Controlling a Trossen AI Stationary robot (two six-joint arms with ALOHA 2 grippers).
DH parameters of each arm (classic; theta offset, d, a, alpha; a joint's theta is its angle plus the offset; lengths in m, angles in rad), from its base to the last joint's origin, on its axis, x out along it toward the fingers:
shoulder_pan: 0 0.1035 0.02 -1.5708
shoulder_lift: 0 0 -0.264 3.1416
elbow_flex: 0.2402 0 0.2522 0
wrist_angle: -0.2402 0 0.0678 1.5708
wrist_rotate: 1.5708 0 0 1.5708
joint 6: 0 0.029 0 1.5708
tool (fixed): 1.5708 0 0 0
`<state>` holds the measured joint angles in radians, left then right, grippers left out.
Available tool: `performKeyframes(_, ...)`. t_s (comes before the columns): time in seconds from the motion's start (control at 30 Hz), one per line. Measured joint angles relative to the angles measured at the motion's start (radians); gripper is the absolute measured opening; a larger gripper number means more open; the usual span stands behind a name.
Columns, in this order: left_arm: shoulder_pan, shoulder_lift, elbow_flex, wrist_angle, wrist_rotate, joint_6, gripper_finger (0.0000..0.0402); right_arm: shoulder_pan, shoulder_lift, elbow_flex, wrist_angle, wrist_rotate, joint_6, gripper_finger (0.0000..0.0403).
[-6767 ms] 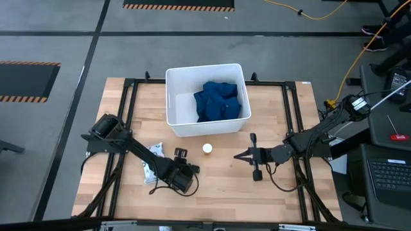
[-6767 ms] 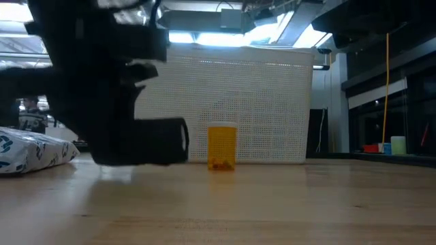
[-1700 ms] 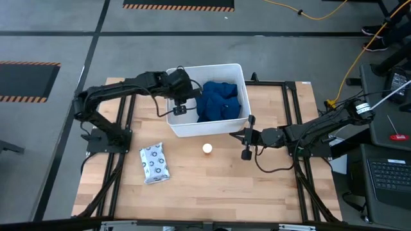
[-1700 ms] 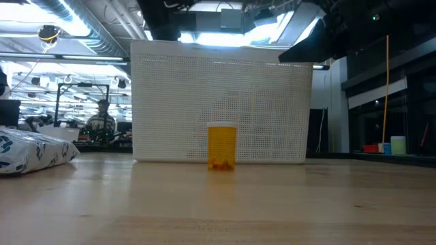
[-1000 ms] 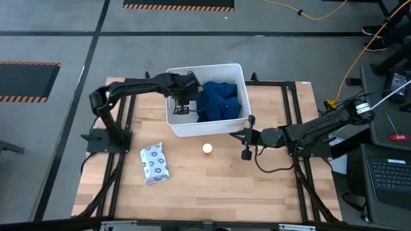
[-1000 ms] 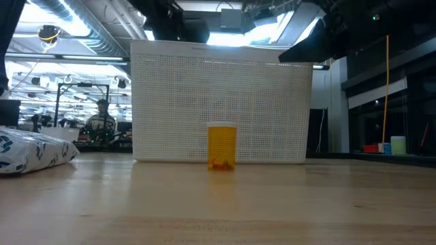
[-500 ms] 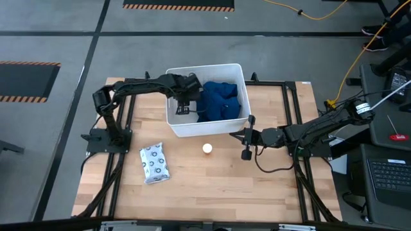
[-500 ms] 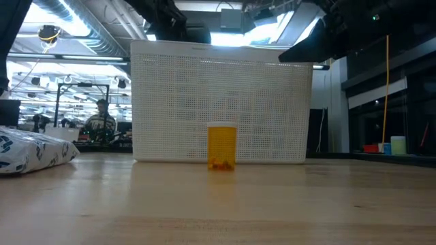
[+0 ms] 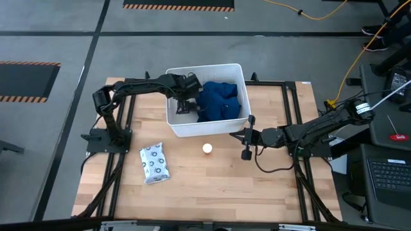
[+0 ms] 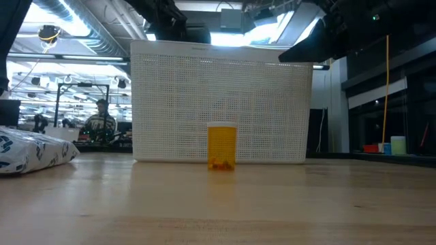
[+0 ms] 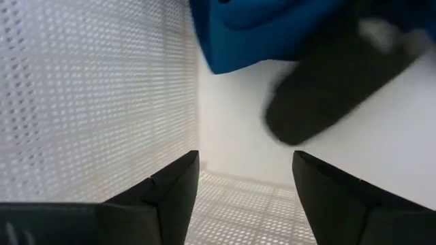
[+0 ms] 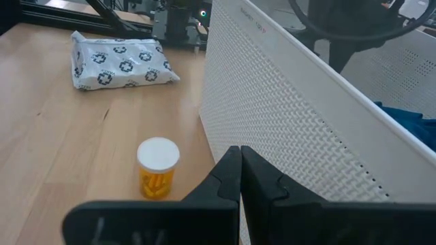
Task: Pick & place medical supplies in basket/bin
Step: Put the orange pill bottle into the white bin
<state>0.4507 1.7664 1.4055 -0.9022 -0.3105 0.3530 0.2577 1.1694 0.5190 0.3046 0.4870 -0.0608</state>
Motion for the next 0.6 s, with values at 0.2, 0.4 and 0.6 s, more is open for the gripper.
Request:
performKeyframes(0.2, 0.000, -0.019, 0.000, -0.012, -0.020, 0.045, 0.0230, 0.000, 0.000, 0.000, 0.000, 0.000, 0.000, 0.0006)
performKeyframes(0.4, -0.014, -0.078, 0.000, -0.009, -0.042, 0.054, 0.0215, 0.000, 0.000, 0.000, -0.002, 0.000, 0.000, 0.0006)
performKeyframes(0.6, -0.029, -0.188, 0.000, -0.003, -0.045, 0.056, 0.0201, 0.000, 0.000, 0.000, -0.003, 0.000, 0.000, 0.0006)
